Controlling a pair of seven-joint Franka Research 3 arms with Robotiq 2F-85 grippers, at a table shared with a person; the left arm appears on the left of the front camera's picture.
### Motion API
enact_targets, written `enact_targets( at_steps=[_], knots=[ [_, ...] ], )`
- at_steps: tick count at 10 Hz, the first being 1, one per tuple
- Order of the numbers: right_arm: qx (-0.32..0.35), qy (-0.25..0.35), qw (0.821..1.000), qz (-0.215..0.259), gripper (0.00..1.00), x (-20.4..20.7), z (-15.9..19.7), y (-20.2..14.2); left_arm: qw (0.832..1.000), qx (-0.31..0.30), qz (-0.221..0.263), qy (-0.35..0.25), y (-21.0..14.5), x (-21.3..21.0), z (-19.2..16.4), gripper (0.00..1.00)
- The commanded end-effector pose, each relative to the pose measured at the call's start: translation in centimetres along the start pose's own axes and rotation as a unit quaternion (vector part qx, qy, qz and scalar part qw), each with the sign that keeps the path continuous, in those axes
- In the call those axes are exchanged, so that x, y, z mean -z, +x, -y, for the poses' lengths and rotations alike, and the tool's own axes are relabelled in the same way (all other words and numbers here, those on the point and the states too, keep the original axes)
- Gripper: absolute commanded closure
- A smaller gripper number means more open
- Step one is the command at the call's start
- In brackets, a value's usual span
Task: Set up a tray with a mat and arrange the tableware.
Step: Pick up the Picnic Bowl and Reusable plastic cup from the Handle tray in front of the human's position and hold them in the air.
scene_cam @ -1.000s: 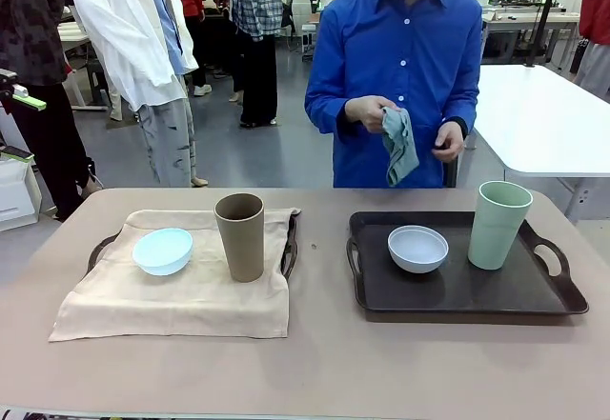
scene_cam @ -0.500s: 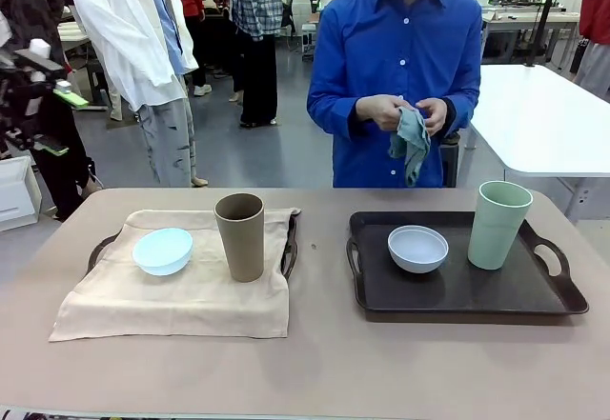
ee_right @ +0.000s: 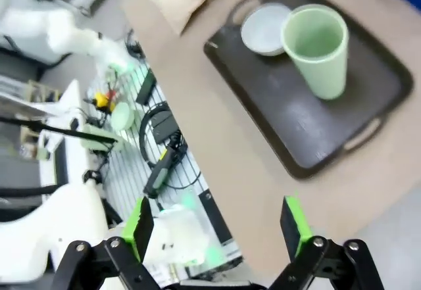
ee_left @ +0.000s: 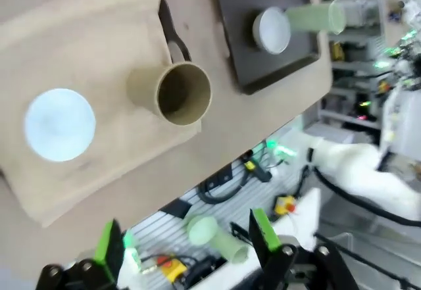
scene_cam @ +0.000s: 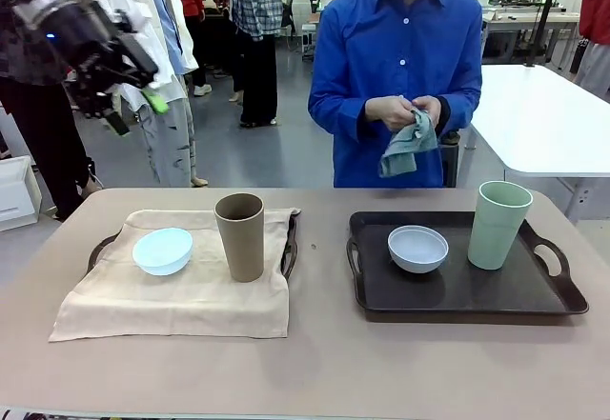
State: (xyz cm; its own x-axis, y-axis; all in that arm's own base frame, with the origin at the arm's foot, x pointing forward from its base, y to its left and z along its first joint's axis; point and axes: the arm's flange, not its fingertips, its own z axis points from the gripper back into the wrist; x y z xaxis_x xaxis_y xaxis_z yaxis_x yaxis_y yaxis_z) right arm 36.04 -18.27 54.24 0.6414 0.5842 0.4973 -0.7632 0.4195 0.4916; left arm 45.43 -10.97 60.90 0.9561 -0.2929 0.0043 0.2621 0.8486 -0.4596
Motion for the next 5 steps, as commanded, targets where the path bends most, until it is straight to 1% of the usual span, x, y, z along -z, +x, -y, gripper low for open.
enact_targets(
  at_steps=[1,2,3,4,5],
  knots=[
    [-0.048,0.036,0.998,-0.001,0.0,0.4,0.3,0.8,0.998,0.011,-0.012,0.063,1.9,2.8,3.3,0.0],
    [-0.053,0.032,0.998,-0.003,0.0,1.1,0.0,1.2,0.996,0.017,-0.022,0.082,2.8,4.9,5.4,0.0],
    [-0.05,0.024,0.998,0.002,0.0,1.6,-0.2,1.6,0.996,0.024,-0.017,0.087,3.7,6.7,7.3,0.0],
    [-0.026,0.01,0.999,0.029,0.0,1.7,-0.6,1.4,0.998,0.033,0.009,0.055,3.4,6.7,8.2,0.0],
    [-0.052,0.024,0.998,-0.008,0.0,1.4,-0.1,1.5,0.997,0.033,-0.022,0.067,2.3,6.3,6.9,0.0]
  ],
)
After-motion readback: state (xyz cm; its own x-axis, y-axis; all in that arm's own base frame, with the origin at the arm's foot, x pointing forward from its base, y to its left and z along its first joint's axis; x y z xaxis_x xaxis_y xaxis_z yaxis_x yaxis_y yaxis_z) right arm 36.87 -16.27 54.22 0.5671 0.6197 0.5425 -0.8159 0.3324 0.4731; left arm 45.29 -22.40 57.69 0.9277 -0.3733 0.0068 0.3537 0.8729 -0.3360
